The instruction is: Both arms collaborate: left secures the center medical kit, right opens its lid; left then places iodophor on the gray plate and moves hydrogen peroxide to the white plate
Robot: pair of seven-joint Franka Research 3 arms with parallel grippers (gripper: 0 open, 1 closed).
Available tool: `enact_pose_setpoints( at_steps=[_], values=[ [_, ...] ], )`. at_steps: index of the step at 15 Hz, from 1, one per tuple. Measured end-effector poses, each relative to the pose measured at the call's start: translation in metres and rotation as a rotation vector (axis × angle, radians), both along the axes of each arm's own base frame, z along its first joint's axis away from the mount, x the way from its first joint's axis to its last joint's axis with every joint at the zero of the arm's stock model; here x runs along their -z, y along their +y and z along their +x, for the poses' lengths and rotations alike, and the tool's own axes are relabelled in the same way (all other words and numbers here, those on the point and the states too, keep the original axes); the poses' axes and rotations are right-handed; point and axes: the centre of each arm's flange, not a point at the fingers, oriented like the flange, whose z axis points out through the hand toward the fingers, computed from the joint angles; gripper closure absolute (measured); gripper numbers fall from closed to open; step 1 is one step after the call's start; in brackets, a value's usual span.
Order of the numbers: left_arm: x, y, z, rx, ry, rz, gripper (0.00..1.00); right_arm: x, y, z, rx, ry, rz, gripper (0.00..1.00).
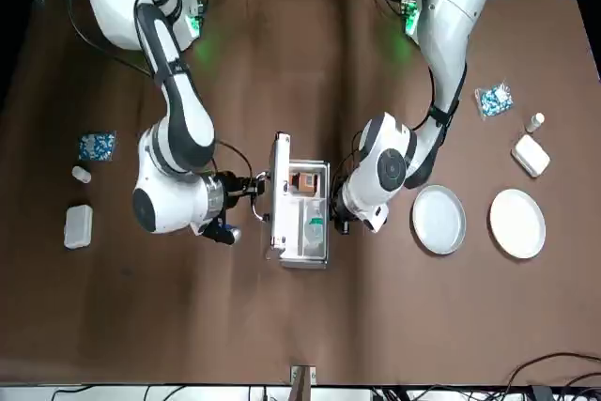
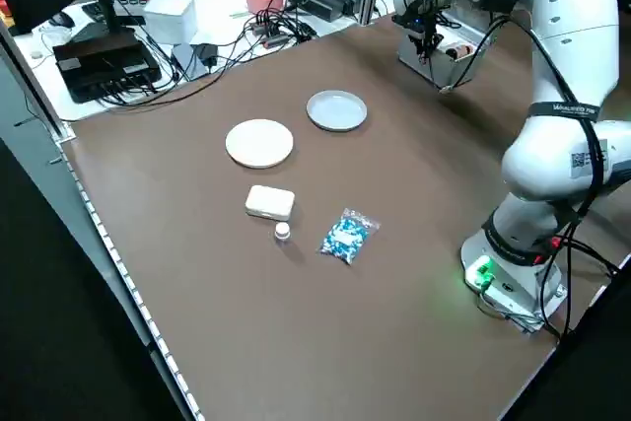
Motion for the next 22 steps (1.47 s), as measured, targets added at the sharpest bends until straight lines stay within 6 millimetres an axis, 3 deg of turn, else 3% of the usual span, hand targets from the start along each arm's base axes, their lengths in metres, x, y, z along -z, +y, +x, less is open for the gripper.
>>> enact_pose_setpoints(
  at_steps=[3, 6, 12, 22],
  values=[
    [0.000, 0.000, 0.000, 0.000, 0.000, 0.000, 0.70, 0.016, -0.003, 0.001, -0.006, 0.009, -0.003, 0.92],
    [0.000, 0.000, 0.000, 0.000, 0.000, 0.000, 0.70, 0.017, -0.005, 0.001, -0.009, 0.016, -0.003, 0.92],
    [0.000, 0.000, 0.000, 0.000, 0.000, 0.000, 0.70, 0.018, -0.031, 0.006, -0.003, 0.069, 0.014, 0.93],
    [0.000, 0.000, 0.000, 0.000, 0.000, 0.000, 0.70, 0.020, -0.032, 0.006, -0.006, 0.071, 0.016, 0.93]
  ],
)
